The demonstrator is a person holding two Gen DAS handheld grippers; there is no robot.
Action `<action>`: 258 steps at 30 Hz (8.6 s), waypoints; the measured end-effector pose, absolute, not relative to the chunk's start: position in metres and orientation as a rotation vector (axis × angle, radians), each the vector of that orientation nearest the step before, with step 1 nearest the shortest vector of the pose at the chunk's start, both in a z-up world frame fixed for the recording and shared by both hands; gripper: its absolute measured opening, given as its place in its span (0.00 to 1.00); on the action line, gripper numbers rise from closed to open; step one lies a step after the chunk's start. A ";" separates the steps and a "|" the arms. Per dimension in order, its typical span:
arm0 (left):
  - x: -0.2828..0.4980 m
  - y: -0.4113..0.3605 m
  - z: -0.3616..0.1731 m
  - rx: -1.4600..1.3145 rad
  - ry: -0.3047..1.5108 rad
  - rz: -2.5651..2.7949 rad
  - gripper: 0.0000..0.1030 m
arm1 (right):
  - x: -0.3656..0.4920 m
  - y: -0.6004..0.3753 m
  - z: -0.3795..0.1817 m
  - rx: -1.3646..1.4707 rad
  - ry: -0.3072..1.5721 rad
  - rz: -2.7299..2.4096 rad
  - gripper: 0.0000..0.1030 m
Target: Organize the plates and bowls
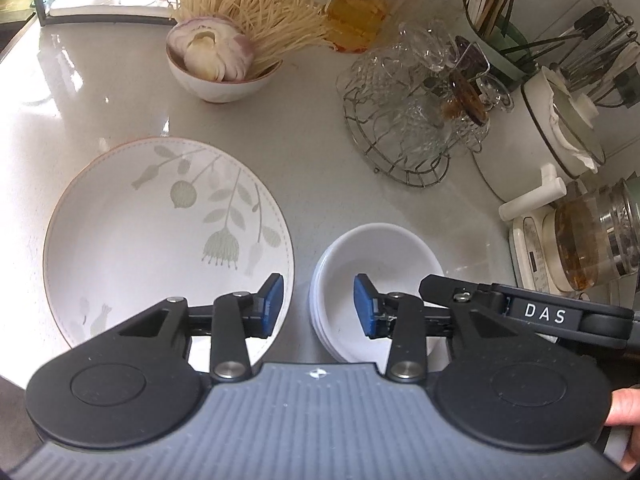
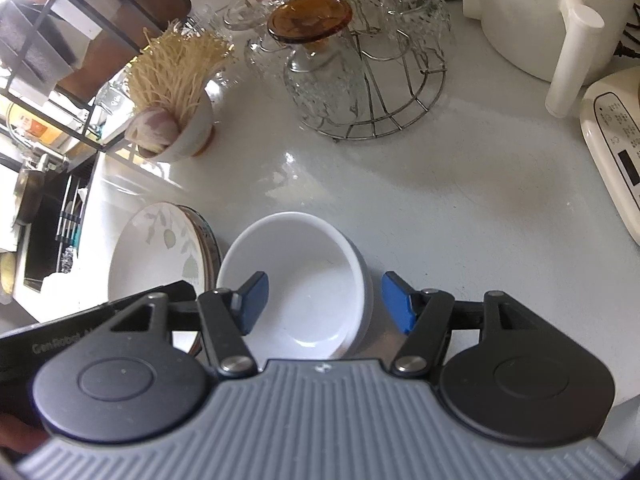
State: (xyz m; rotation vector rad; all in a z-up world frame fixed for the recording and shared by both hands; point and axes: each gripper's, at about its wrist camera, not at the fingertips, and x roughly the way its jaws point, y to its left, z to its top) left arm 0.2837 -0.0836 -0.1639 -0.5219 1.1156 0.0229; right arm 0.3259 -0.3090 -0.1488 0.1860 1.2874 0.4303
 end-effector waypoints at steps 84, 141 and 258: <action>0.324 -0.183 -0.237 -0.470 1.252 -0.126 0.51 | 0.320 -0.401 -0.211 0.414 1.392 0.293 0.19; 0.285 -0.053 -0.141 -0.565 1.072 -0.187 0.24 | 0.295 -0.295 -0.111 0.297 1.227 0.435 0.18; -0.049 -0.028 -0.017 -0.316 0.717 0.067 0.49 | 0.024 -0.270 -0.009 0.175 0.707 0.505 0.45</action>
